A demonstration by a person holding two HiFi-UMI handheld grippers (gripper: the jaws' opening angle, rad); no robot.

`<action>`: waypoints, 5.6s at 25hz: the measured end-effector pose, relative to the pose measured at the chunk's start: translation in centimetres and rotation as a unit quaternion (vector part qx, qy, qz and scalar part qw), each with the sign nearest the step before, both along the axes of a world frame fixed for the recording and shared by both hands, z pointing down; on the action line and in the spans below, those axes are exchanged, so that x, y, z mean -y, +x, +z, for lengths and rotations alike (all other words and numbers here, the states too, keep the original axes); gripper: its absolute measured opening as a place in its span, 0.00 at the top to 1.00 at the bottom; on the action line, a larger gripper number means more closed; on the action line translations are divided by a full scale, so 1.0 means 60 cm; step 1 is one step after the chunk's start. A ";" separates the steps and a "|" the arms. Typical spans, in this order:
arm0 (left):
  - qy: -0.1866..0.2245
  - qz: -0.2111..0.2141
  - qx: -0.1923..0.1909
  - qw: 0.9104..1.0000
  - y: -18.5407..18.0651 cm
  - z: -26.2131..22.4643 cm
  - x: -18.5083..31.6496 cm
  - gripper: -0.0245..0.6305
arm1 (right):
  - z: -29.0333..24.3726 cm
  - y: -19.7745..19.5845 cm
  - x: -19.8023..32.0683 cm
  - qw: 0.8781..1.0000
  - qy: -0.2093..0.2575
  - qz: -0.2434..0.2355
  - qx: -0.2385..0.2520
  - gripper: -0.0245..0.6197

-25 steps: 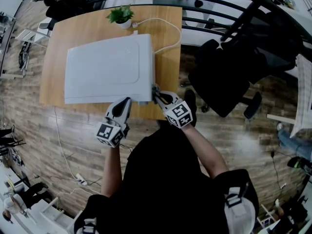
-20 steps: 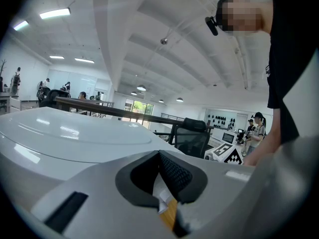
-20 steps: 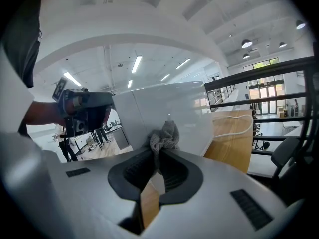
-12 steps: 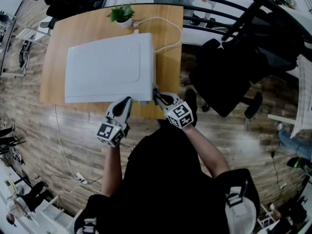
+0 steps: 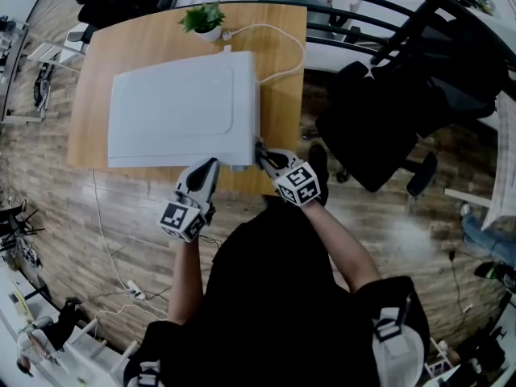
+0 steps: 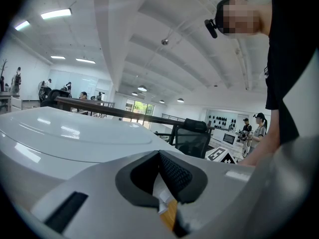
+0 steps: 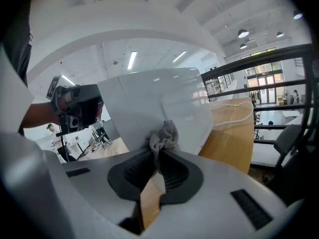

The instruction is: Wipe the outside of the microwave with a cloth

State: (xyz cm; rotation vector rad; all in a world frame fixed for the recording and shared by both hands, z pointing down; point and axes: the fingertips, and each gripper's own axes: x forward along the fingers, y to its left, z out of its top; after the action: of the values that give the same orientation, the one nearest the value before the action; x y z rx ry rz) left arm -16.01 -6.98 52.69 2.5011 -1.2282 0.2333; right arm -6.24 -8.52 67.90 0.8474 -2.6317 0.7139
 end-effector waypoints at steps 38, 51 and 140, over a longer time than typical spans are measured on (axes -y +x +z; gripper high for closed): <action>-0.003 -0.005 0.008 1.000 -0.001 0.002 -0.001 0.96 | 0.080 0.010 0.211 0.999 -0.012 0.037 -0.031 0.92; -0.001 0.001 0.021 1.000 0.000 0.007 -0.001 0.96 | 0.090 0.013 0.296 0.997 0.003 0.041 -0.061 0.92; 0.024 0.050 0.015 0.998 0.024 0.005 -0.008 0.96 | 0.164 -0.004 0.045 0.992 -0.118 -0.041 0.003 0.92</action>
State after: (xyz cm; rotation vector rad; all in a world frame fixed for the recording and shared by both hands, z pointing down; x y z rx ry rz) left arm -14.60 -6.47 52.99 2.6126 -1.1348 0.2695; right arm -6.46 -11.22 77.73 0.6677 -2.5062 0.9825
